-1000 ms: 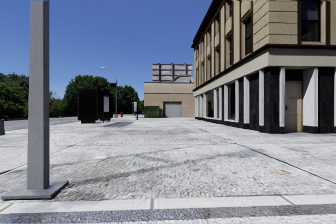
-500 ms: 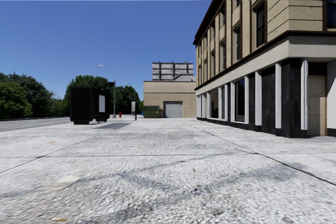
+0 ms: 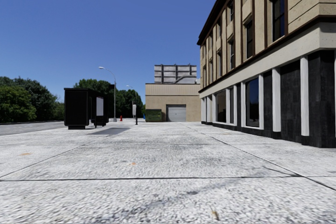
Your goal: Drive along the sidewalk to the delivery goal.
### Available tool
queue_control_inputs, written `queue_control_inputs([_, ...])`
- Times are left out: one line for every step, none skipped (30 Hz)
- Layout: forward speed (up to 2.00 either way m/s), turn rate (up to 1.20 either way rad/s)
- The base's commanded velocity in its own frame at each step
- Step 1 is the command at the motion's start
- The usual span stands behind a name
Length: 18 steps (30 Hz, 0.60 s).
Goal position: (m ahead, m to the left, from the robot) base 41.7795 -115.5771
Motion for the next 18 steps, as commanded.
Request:
queue_control_inputs([2.0,0.0])
queue_control_inputs([2.0,0.0])
queue_control_inputs([2.0,0.0])
queue_control_inputs([2.0,0.0])
queue_control_inputs([2.0,0.0])
queue_control_inputs([2.0,0.0])
queue_control_inputs([2.0,0.0])
queue_control_inputs([2.0,0.0])
queue_control_inputs([2.0,0.0])
queue_control_inputs([2.0,0.0])
queue_control_inputs([2.0,0.0])
queue_control_inputs([2.0,0.0])
queue_control_inputs([2.0,0.0])
queue_control_inputs([2.0,0.0])
queue_control_inputs([2.0,0.0])
queue_control_inputs([2.0,0.0])
queue_control_inputs([2.0,0.0])
queue_control_inputs([2.0,0.0])
